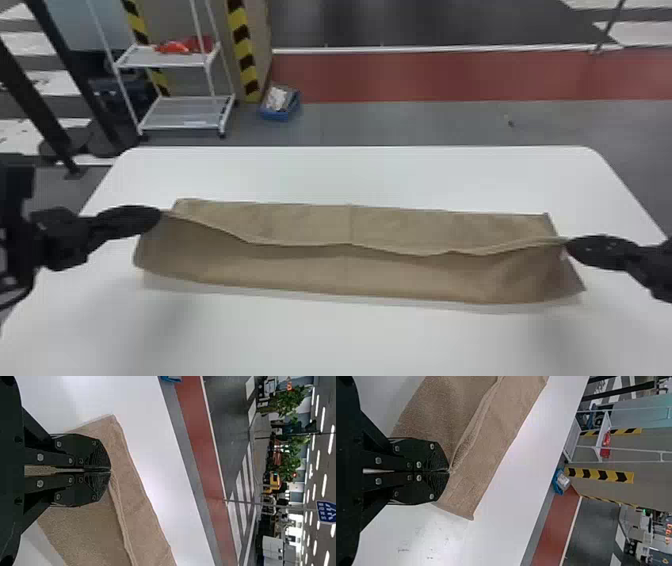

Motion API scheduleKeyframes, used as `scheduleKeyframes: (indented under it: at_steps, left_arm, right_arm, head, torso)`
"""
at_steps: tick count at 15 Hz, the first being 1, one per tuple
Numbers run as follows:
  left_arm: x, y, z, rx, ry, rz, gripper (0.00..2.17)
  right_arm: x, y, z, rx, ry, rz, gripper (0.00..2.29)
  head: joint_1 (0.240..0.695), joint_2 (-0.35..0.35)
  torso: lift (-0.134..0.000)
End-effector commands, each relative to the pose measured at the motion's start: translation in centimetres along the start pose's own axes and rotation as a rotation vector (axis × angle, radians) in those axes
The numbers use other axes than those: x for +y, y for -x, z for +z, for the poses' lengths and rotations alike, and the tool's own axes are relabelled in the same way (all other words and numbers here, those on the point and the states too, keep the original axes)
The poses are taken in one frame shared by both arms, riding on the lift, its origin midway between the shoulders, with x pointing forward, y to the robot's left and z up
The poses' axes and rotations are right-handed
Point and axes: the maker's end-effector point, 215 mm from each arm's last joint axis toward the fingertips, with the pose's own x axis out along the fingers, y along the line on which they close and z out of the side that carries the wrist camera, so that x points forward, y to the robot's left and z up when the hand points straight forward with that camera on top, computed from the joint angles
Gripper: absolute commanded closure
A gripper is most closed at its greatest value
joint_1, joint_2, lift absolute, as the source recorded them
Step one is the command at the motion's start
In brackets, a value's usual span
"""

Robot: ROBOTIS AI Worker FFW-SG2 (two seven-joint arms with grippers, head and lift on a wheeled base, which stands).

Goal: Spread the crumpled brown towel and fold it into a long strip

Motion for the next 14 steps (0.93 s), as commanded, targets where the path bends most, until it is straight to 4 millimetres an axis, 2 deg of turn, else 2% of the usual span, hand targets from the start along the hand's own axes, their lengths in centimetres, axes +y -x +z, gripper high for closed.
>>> scheduleKeyframes:
  at_steps: [1, 4, 7, 11, 14]
  left_arm:
    - [0.4, -2.0, 0.7, 0.019, -0.012, -0.012, 1.08]
    - [1.9, -2.9, 0.9, 0.043, -0.011, 0.000, 1.08]
    - [3.6, -3.1, 1.0, 0.056, -0.021, 0.019, 1.08]
    - [5.2, -3.7, 1.6, 0.073, -0.034, 0.030, 1.08]
    - [5.0, -4.7, 1.8, 0.083, -0.048, 0.028, 1.08]
  right_arm:
    - [-0.4, -1.2, 0.9, 0.012, -0.010, 0.005, 2.26]
    - [-2.4, -1.8, 0.7, 0.040, -0.054, -0.014, 2.26]
    - [-3.0, -2.9, 0.4, 0.055, -0.073, -0.009, 2.26]
    - [-4.1, -3.7, 1.5, 0.060, -0.072, -0.020, 2.26]
    - [-4.1, -4.3, 2.8, 0.046, -0.064, -0.017, 2.26]
  head:
    - [0.695, 0.042]
    - [0.695, 0.035]
    - [0.695, 0.031]
    - [0.695, 0.042]
    - [0.695, 0.044]
  torso:
    - [-0.125]
    - [-0.125]
    - [-0.125]
    - [-0.125]
    - [-0.125]
